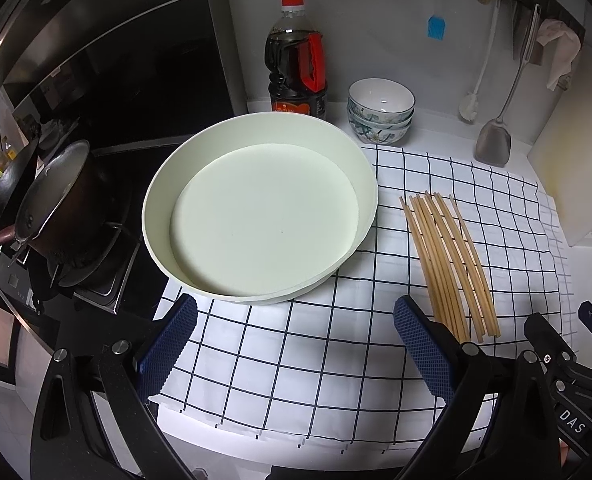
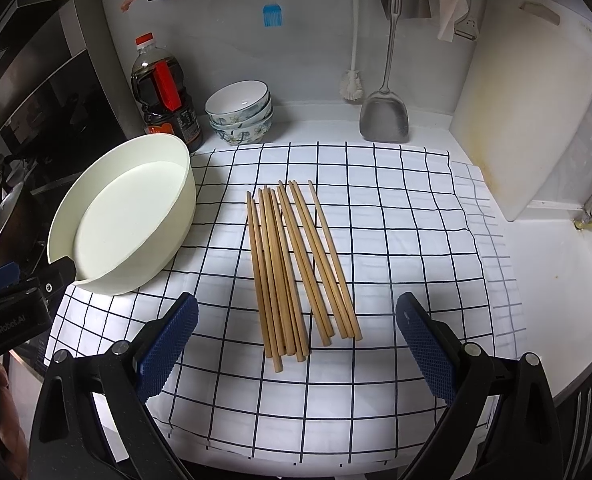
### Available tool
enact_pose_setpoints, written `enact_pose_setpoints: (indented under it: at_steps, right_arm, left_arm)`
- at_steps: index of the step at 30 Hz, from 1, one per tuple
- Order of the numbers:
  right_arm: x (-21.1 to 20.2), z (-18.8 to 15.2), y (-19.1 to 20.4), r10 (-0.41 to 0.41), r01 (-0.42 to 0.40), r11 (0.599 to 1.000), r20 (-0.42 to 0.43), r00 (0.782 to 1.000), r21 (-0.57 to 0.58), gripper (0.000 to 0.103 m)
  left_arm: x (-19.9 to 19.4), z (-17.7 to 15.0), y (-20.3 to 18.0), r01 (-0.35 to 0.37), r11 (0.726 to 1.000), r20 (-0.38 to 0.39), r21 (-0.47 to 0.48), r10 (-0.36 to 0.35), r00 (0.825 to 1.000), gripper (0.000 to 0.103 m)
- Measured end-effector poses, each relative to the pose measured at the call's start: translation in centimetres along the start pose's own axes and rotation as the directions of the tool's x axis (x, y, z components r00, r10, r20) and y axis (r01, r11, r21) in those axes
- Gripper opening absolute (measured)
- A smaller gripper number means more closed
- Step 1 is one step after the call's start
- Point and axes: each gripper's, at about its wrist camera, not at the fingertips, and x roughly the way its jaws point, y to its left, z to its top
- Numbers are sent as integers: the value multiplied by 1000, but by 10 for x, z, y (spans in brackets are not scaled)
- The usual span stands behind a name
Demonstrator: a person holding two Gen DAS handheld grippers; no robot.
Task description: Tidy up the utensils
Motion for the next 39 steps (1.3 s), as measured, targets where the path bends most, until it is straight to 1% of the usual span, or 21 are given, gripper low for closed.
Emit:
enact_pose_setpoints:
  at_steps: [39]
  right_arm:
    - [0, 0, 2, 1, -1, 1000, 0, 1000, 0, 95]
  left_arm:
    - [-1, -1, 0, 2, 1000, 0, 1, -2, 1000, 97]
